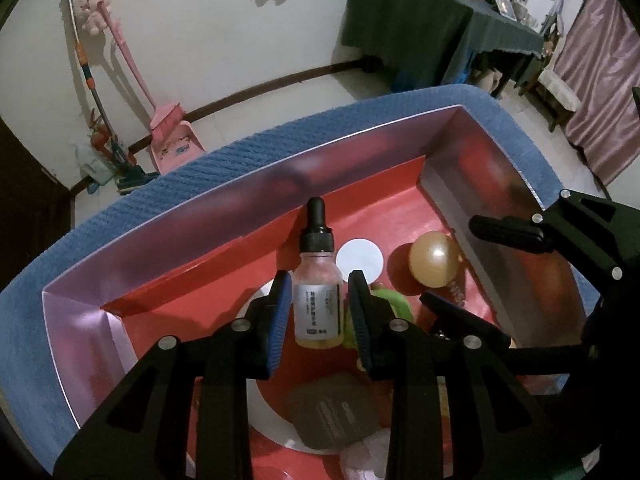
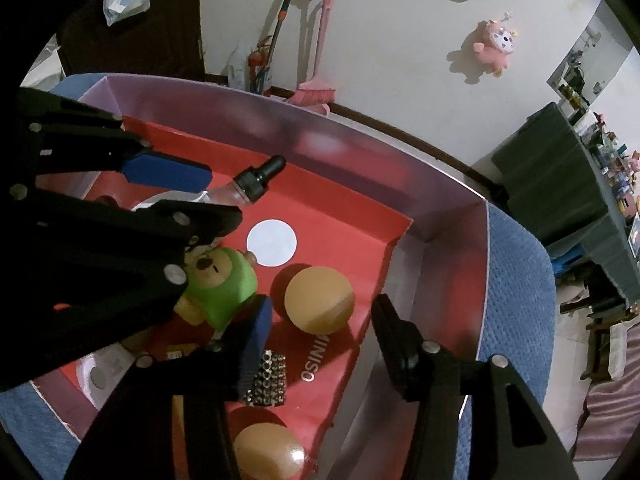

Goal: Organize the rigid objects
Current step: 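Lower the bottle and disc onto the red liner and open both grippers, then withdraw both grippers up out of the box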

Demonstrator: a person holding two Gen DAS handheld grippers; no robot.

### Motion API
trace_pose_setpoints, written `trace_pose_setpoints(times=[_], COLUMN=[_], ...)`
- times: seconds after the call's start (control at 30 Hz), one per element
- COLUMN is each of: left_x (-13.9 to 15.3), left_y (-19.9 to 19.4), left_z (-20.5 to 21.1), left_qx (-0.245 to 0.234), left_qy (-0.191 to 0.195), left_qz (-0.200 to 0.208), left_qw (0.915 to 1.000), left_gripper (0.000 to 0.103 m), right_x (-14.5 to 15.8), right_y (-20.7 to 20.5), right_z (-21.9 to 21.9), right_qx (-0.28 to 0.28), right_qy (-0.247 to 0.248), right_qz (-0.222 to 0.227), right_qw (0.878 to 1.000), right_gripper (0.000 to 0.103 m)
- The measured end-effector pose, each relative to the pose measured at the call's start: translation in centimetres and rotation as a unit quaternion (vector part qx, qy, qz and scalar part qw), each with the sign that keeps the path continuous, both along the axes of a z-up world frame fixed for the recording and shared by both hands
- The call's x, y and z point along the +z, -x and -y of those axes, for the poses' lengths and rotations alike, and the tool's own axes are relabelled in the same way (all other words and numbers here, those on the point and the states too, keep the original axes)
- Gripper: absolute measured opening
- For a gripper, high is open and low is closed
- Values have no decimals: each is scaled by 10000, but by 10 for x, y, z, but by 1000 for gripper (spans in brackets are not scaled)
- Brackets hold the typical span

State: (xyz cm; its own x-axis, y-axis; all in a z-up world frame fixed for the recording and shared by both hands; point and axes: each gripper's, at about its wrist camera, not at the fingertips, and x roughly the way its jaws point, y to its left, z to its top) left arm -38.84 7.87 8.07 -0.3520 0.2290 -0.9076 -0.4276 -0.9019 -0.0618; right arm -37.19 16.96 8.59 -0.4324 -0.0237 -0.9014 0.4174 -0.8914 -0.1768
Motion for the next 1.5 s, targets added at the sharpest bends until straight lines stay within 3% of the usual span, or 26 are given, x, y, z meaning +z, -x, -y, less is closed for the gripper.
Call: trace_pose_setpoints(times=[0.27,0.73,1.1,1.27,1.33,1.37,1.43,1.5], left_x=[17,63,64,55,50,48,45,42], left_y=[-23,-110,-164,-180,-185,-188,-197,-198], left_z=[15,44,58,62,63,64,66,65], left_qx=[212,694,1082,1445,1557,1605,1683,1713], left_qy=[-489,-1005,-964,-847,-799,-823,-827,-720], left_qz=[-178,-1139,-1894,-2258,-2417,-2550,-2967,-3075], left_qw=[9984,9860,9712,9597,9544,9500,9364,9332], left_gripper=[28,28,28,29,54,79,81,81], right_x=[20,71,95,96,94,92,88,83], right_y=[-11,-72,-125,-141,-146,-148,-151,-155], right_z=[-13,-27,-37,-42,-46,-48,-52,-55], right_qx=[-141,-347,-417,-561,-708,-815,-962,-1114], right_qy=[176,679,1047,1364,1500,1493,1580,1721], right_qz=[-179,-932,-1661,-2003,-2197,-2334,-2510,-2704], right_qw=[9996,9927,9796,9686,9614,9574,9501,9406], right_gripper=[56,65,75,81,84,86,87,90])
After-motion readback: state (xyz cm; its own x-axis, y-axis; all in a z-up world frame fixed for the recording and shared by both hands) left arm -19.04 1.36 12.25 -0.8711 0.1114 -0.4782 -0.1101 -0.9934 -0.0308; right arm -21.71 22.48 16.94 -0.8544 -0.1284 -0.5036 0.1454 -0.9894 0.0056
